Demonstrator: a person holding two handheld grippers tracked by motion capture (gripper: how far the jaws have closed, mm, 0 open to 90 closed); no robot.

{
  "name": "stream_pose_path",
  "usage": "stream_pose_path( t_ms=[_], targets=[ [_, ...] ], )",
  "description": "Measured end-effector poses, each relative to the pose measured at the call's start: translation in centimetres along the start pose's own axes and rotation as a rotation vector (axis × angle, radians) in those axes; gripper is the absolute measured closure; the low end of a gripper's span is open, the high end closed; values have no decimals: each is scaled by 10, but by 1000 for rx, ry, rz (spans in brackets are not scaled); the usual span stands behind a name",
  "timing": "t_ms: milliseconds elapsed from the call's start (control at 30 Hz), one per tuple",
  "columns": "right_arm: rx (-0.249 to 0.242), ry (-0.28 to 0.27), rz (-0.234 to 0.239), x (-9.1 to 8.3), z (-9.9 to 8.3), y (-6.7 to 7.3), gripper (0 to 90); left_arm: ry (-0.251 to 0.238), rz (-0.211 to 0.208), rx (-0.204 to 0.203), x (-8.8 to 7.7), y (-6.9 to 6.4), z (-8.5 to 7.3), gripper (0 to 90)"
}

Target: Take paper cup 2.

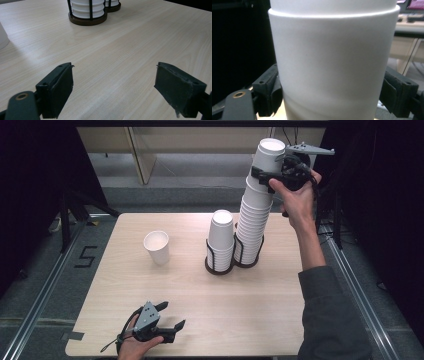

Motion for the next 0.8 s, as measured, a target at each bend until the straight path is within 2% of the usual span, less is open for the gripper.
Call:
stream_pose_path(
  t_ms=[67,233,267,367,567,800],
  targets=[
    [16,-13,7,-3,7,2,180,2,-2,2,0,0,0,147],
    [2,-66,6,-18,31,6,181,5,-11,5,0,-1,-1,147],
    [2,-66,6,-18,31,6,181,5,-8,7,0,-1,-1,147],
    [11,-98,12,-32,43,7,181,-4,-14,3,0,-2,0,147],
    [1,-102,4,-51,47,5,182,-2,-14,7,0,-2,0,147],
    [-26,-69,-5,-81,31,1,182,6,-13,-1,-1,-2,-1,147]
  ],
)
Point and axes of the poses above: each handheld gripper's, and its own axes: x roughly forward along the jaws, z roughly out of its top, y roughly to its left, the point moved 9 cm from there along x, roughly forward along the jaws, and after that the axes turned 11 degrees about z, right-handed, at the moved point
